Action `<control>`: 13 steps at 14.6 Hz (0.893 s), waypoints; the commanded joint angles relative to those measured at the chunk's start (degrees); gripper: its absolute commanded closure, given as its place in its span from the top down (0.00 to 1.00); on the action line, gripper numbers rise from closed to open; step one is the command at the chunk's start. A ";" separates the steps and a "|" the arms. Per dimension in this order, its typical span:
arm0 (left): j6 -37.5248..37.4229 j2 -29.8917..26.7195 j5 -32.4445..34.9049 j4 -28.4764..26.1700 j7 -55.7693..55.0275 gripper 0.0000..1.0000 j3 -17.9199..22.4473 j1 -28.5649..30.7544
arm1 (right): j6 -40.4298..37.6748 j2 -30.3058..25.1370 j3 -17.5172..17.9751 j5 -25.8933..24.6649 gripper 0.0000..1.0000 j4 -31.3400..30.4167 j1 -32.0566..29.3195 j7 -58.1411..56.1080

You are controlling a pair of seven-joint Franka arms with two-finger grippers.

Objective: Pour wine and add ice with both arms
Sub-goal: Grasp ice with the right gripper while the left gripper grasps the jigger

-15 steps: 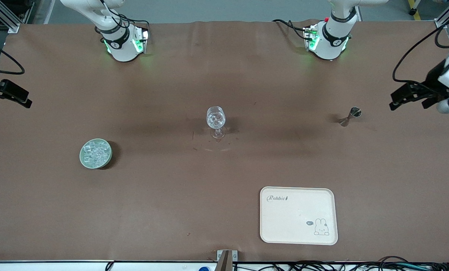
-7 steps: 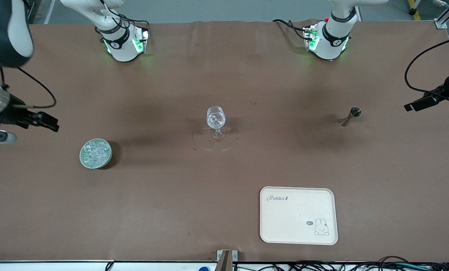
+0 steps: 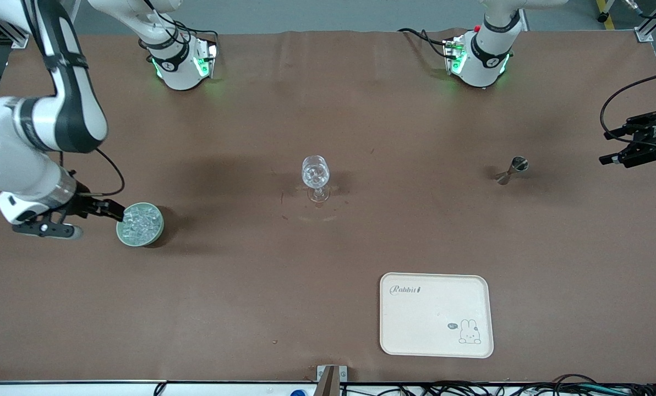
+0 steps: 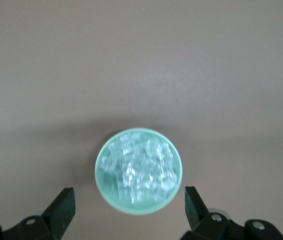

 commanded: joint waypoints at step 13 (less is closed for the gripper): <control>-13.72 31.31 -28.87 -0.91 5.82 1.00 6.48 0.95 | 16.40 6.66 -0.98 -1.08 0.66 -10.97 0.84 -0.33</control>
